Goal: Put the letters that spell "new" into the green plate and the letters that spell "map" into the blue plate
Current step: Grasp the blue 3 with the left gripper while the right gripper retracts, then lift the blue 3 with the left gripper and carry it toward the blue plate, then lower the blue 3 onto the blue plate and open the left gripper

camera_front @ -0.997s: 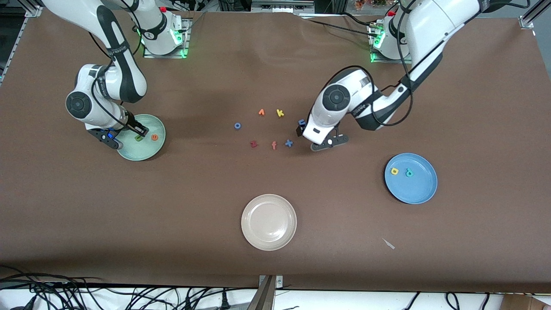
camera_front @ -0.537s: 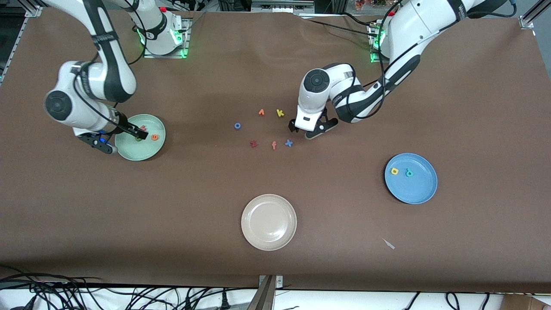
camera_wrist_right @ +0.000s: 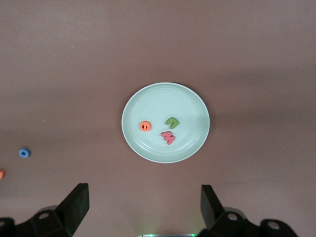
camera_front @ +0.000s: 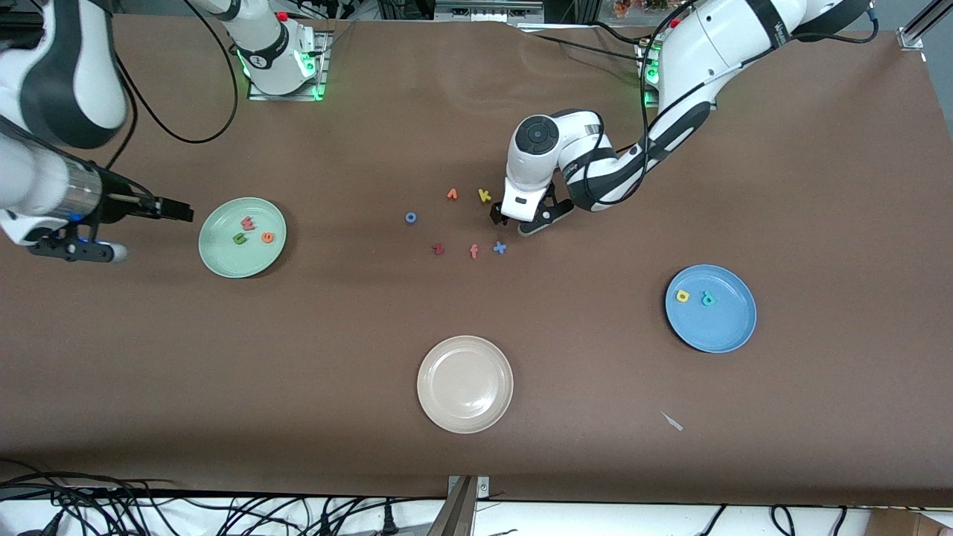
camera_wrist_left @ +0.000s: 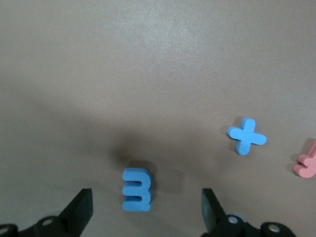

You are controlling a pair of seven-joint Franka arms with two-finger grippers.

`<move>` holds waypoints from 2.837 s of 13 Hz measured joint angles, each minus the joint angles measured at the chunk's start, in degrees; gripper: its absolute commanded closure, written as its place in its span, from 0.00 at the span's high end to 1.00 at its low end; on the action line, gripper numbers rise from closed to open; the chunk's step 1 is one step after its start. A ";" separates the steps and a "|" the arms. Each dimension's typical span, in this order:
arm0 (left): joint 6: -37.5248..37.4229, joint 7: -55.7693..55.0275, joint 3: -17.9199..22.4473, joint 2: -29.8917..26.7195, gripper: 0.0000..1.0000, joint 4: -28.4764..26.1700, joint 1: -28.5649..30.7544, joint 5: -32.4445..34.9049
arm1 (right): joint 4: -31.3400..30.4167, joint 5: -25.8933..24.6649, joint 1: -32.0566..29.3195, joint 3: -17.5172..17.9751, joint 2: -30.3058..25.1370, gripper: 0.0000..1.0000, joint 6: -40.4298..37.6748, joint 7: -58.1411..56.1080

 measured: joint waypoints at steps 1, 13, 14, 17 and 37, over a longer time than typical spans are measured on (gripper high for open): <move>0.13 -0.67 0.06 0.52 0.84 -0.05 -0.06 1.52 | 3.34 -0.33 -0.01 -0.39 -0.13 1.00 -2.11 -0.95; 1.87 -1.95 0.27 1.29 0.05 -0.09 0.18 3.12 | 14.80 -2.79 -10.64 11.29 -0.66 1.00 -8.90 -1.73; 1.80 -1.27 0.34 1.27 0.05 0.02 0.30 3.17 | 14.72 -3.93 -13.28 14.47 -0.94 1.00 -8.37 -1.80; -2.44 6.36 0.47 1.07 0.05 1.24 2.67 3.29 | 9.53 -6.47 -20.68 22.93 -4.46 1.00 -0.77 -1.81; -24.87 98.44 -0.12 0.65 1.00 13.25 34.72 2.44 | 0.50 -6.57 -27.56 28.11 -12.47 1.00 2.60 -1.85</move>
